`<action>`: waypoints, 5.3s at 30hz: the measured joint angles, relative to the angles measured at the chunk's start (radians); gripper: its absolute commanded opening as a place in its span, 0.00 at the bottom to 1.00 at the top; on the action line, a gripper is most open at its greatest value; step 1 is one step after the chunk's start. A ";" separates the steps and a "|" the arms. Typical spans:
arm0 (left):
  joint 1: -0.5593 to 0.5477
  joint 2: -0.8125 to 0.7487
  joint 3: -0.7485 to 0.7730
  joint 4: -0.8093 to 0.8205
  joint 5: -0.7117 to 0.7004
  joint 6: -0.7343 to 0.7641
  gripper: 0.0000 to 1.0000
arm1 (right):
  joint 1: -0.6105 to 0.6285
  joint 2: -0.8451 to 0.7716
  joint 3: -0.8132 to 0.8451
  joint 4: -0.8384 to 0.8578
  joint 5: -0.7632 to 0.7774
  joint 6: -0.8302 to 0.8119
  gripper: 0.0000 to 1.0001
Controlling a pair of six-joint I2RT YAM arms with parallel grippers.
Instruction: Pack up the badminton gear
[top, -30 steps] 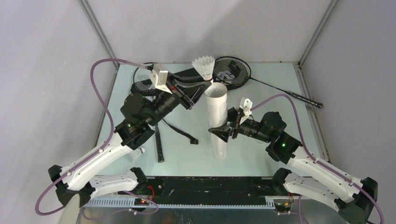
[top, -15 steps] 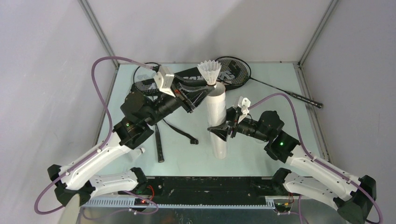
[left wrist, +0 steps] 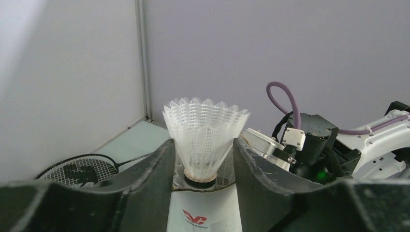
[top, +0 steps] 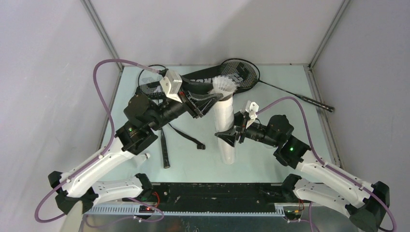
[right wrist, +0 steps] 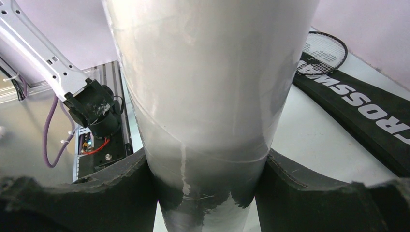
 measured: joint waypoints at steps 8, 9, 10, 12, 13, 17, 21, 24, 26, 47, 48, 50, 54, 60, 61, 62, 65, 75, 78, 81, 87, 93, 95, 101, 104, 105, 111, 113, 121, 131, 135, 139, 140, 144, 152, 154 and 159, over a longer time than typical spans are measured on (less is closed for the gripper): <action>-0.001 -0.002 0.000 -0.007 -0.011 0.016 0.70 | 0.000 0.000 0.001 -0.006 0.000 -0.010 0.51; -0.001 -0.003 0.000 -0.008 -0.012 0.016 0.71 | 0.000 0.000 0.002 -0.007 0.000 -0.013 0.51; -0.001 -0.006 -0.001 -0.009 -0.014 0.016 0.74 | 0.000 0.000 0.004 -0.008 0.001 -0.016 0.51; -0.002 -0.015 -0.008 -0.009 -0.018 0.016 0.81 | 0.000 0.000 0.008 -0.014 0.003 -0.025 0.51; -0.002 -0.021 -0.012 -0.010 -0.020 0.016 0.88 | 0.000 0.000 0.011 -0.019 0.003 -0.031 0.51; -0.007 -0.045 -0.019 -0.043 -0.016 0.014 1.00 | 0.000 0.000 0.022 -0.034 0.021 -0.043 0.51; -0.012 -0.089 -0.026 -0.087 -0.046 0.003 1.00 | 0.000 0.000 0.033 -0.055 0.035 -0.061 0.51; -0.012 -0.122 -0.026 -0.107 -0.106 -0.015 1.00 | 0.000 -0.001 0.034 -0.073 0.038 -0.075 0.51; -0.012 -0.145 -0.026 -0.119 -0.158 -0.037 1.00 | 0.000 -0.001 0.034 -0.086 0.039 -0.089 0.51; -0.011 -0.057 0.130 -0.544 -0.167 0.191 1.00 | 0.058 -0.010 0.034 -0.241 -0.003 -0.302 0.51; -0.011 -0.055 0.135 -0.552 -0.158 0.205 1.00 | 0.058 -0.011 0.034 -0.245 -0.007 -0.307 0.51; -0.012 -0.046 0.153 -0.568 -0.148 0.227 1.00 | 0.058 -0.012 0.034 -0.246 -0.011 -0.313 0.51; -0.012 -0.048 0.152 -0.548 -0.186 0.229 1.00 | 0.054 -0.013 0.034 -0.240 0.008 -0.297 0.51; -0.012 -0.222 -0.016 -0.340 -0.292 0.179 1.00 | 0.023 -0.021 0.034 -0.185 0.125 -0.187 0.51; -0.012 -0.263 -0.042 -0.301 -0.304 0.167 1.00 | 0.019 -0.023 0.034 -0.174 0.158 -0.158 0.51; -0.012 -0.309 -0.069 -0.259 -0.312 0.153 1.00 | 0.016 -0.025 0.034 -0.161 0.192 -0.132 0.51; -0.012 -0.410 -0.126 -0.172 -0.317 0.126 1.00 | 0.007 -0.032 0.034 -0.128 0.283 -0.045 0.53; -0.012 -0.350 -0.636 0.161 -0.089 0.005 1.00 | -0.017 -0.049 0.071 -0.039 0.251 0.141 0.53; -0.012 -0.230 -0.689 0.182 -0.026 -0.030 1.00 | -0.013 -0.038 0.080 0.003 0.145 0.159 0.53; -0.012 -0.199 -0.689 0.217 0.036 -0.049 1.00 | 0.002 -0.027 0.083 0.035 0.085 0.157 0.53; -0.015 -0.188 -0.687 0.333 0.117 -0.082 1.00 | 0.061 0.007 0.083 0.096 0.040 0.134 0.52; -0.016 -0.145 -0.668 0.378 0.143 -0.111 1.00 | 0.089 0.050 0.083 0.144 -0.013 0.127 0.52; -0.017 -0.136 -0.658 0.380 0.152 -0.113 0.96 | 0.107 0.055 0.083 0.152 -0.011 0.120 0.52; -0.030 -0.126 -0.641 0.386 0.205 -0.105 0.58 | 0.159 0.055 0.083 0.153 0.039 0.078 0.62; -0.034 -0.126 -0.641 0.389 0.206 -0.094 0.50 | 0.167 0.050 0.083 0.143 0.064 0.075 0.83; -0.034 -0.126 -0.641 0.388 0.202 -0.087 0.48 | 0.171 0.045 0.084 0.135 0.070 0.081 0.94; -0.028 -0.158 -0.681 0.417 0.106 -0.064 0.43 | 0.191 -0.080 0.085 0.015 0.166 0.087 0.99; -0.022 -0.183 -0.715 0.422 0.057 -0.051 0.43 | 0.196 -0.150 0.090 -0.072 0.232 0.095 0.99; -0.019 -0.322 -0.852 0.393 -0.155 0.053 0.43 | 0.136 -0.279 0.110 -0.557 0.812 0.343 0.99; -0.019 -0.462 -0.981 0.352 -0.356 0.149 0.44 | -0.382 0.080 -0.037 -0.844 0.693 0.472 0.89; -0.019 -0.484 -1.016 0.335 -0.360 0.174 0.45 | -0.417 0.200 -0.058 -0.789 0.631 0.450 0.78; -0.019 -0.502 -1.028 0.323 -0.360 0.190 0.45 | -0.443 0.351 -0.057 -0.665 0.581 0.427 0.65; -0.019 -0.507 -1.030 0.322 -0.360 0.193 0.45 | -0.451 0.387 -0.057 -0.640 0.572 0.423 0.63; -0.019 -0.529 -1.031 0.319 -0.359 0.203 0.45 | -0.467 0.495 -0.055 -0.589 0.560 0.421 0.52; -0.019 -0.548 -1.031 0.320 -0.359 0.208 0.44 | -0.471 0.548 -0.036 -0.552 0.578 0.428 0.15; -0.019 -0.546 -1.031 0.320 -0.359 0.208 0.44 | -0.471 0.555 -0.032 -0.550 0.587 0.431 0.06; -0.019 -0.533 -1.031 0.320 -0.353 0.213 0.44 | -0.462 0.556 -0.030 -0.548 0.600 0.430 0.00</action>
